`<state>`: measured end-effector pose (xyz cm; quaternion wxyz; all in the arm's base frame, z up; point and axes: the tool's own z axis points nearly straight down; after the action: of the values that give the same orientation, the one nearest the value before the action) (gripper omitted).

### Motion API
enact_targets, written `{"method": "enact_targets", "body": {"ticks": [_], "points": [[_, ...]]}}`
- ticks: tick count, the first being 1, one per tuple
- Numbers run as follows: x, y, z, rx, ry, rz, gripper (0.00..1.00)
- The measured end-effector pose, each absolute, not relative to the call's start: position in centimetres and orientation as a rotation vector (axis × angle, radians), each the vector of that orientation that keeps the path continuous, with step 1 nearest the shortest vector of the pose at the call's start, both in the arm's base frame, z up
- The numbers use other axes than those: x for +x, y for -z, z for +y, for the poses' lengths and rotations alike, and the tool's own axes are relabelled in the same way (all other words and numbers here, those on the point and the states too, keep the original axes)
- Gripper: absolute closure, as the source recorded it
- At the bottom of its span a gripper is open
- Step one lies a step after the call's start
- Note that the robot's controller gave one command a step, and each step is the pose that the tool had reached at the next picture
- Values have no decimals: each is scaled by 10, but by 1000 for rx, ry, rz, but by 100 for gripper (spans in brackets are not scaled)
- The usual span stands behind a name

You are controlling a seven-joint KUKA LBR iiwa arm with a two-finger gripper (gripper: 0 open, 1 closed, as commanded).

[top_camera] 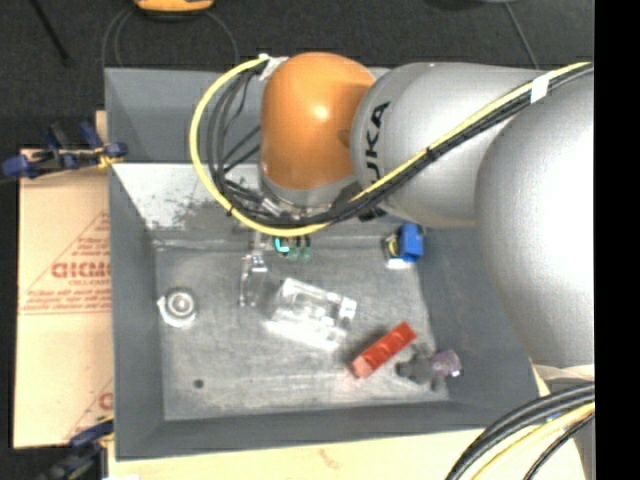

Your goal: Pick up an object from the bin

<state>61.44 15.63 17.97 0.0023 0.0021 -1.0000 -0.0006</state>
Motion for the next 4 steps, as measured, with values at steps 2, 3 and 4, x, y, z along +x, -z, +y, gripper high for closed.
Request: {"method": "enact_targets", "body": {"ticks": [2,3,4], "points": [[638,-75,65,816,-1,-3039,0],[630,-76,17,1229,1,-2903,0],[645,-82,-15,1199,-2,-2908,0]]}}
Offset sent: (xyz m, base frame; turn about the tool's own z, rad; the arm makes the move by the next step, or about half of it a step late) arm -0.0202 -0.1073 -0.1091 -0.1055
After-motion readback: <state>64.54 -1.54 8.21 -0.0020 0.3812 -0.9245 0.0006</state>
